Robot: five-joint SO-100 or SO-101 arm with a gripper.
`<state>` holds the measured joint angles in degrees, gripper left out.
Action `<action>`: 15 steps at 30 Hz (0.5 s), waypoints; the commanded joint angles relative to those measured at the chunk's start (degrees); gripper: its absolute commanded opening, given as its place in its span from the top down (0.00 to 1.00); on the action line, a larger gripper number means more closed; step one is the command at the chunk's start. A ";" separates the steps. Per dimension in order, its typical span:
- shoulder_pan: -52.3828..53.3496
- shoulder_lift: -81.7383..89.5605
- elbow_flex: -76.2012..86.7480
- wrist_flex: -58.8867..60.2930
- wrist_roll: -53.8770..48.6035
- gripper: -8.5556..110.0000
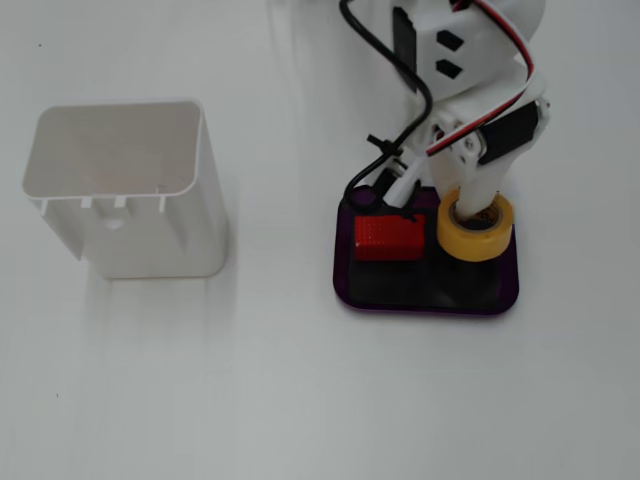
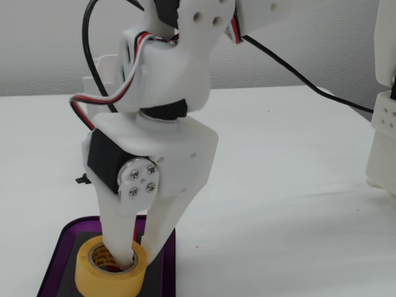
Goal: Pick up the yellow tape and place it in the box.
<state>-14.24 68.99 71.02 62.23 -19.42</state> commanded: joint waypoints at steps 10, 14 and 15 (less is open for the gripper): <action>0.09 2.81 -4.48 3.87 0.44 0.83; 0.09 8.53 -7.82 9.76 0.44 0.83; 0.09 10.81 -9.05 11.69 0.53 0.83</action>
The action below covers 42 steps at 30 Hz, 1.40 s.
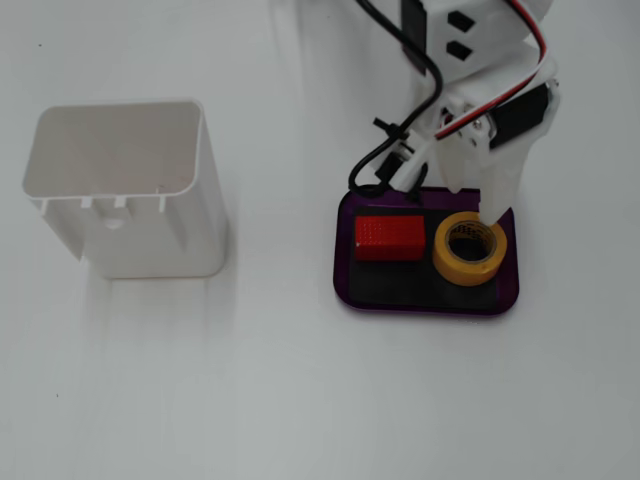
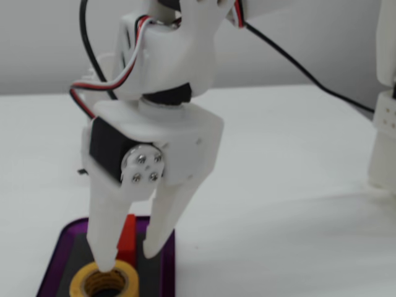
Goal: Pick up the yellow tape and place it in the box.
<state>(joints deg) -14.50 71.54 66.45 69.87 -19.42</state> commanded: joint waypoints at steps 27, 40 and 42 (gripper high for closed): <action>4.13 101.95 55.37 16.00 11.43 0.82; 19.60 124.37 87.28 10.55 11.95 0.82; 19.95 123.84 90.79 8.88 12.04 0.82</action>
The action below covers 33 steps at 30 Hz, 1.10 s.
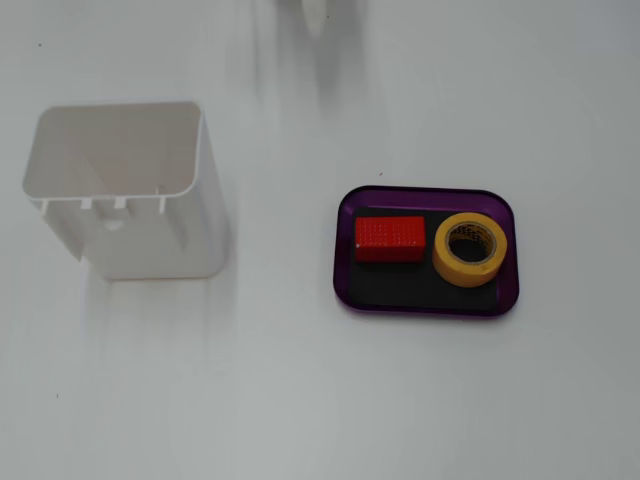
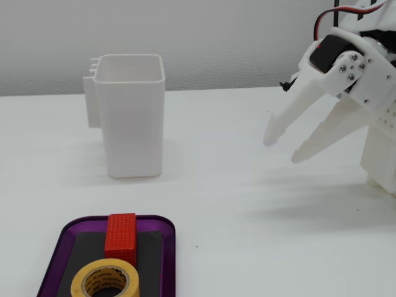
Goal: Pick up the yellow tape and place it in the box.
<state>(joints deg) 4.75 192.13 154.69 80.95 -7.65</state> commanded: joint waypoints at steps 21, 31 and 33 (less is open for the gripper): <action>0.44 3.25 19.25 -7.65 5.98 0.93; 0.26 3.25 19.25 -7.65 5.89 0.93; 0.26 3.25 19.25 -7.65 5.89 0.93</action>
